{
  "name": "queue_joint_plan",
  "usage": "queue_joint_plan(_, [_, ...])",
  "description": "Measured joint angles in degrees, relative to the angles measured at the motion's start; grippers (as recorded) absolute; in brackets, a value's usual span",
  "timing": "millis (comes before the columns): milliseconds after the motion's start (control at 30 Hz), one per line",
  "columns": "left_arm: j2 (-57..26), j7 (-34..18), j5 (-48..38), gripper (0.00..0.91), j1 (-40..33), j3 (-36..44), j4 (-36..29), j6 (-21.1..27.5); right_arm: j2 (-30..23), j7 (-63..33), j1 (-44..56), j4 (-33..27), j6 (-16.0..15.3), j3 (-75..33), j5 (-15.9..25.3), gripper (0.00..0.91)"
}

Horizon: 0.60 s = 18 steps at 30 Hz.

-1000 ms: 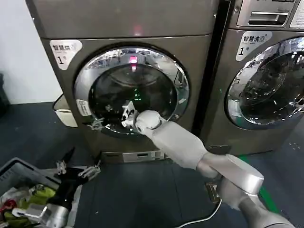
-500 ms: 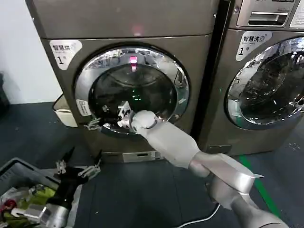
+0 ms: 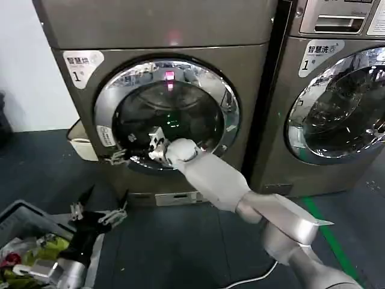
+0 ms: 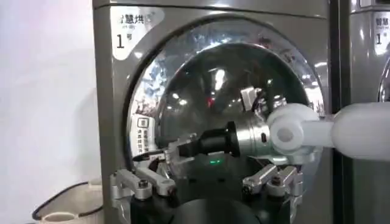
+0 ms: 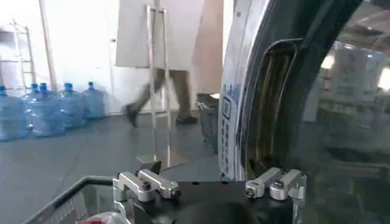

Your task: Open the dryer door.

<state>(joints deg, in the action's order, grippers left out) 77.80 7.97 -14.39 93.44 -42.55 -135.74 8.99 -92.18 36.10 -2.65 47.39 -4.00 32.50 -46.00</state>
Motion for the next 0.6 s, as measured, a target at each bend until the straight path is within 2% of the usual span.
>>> queue_joint_plan(333, [-0.6, 0.1, -0.7, 0.907, 0.2, -1.9, 0.6, -0.4, 1.5, 2.4, 0.4, 1.5, -0.4, 0.0, -0.1, 0.907])
queue_joint_plan(600, [-1.4, -0.2, -4.5, 0.907, -0.7, -4.9, 1.7, 0.4, 4.8, 5.4, 0.9, 5.7, -2.0, 1.5, -1.8, 0.907])
